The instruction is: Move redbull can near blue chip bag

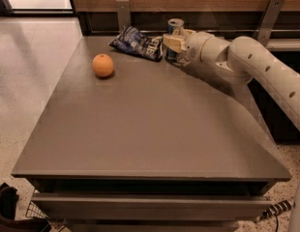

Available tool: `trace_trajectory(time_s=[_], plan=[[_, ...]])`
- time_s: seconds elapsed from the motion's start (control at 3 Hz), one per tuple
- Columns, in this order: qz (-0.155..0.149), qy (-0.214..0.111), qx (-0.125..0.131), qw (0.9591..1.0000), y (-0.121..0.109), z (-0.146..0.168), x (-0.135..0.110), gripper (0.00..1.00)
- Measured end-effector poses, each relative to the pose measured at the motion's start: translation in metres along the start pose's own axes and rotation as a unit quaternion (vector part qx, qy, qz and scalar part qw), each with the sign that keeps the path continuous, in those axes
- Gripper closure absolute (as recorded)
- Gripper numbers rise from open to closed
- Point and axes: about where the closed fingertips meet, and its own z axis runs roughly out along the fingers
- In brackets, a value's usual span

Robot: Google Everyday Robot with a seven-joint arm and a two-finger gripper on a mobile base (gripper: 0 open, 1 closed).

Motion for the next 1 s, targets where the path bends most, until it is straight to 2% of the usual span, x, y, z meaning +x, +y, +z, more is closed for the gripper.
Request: trace_trajectory(time_s=[1.0], plan=[[0.0, 0.0, -0.002, 1.0, 0.0022, 0.0021, -0.0006, 0.06]])
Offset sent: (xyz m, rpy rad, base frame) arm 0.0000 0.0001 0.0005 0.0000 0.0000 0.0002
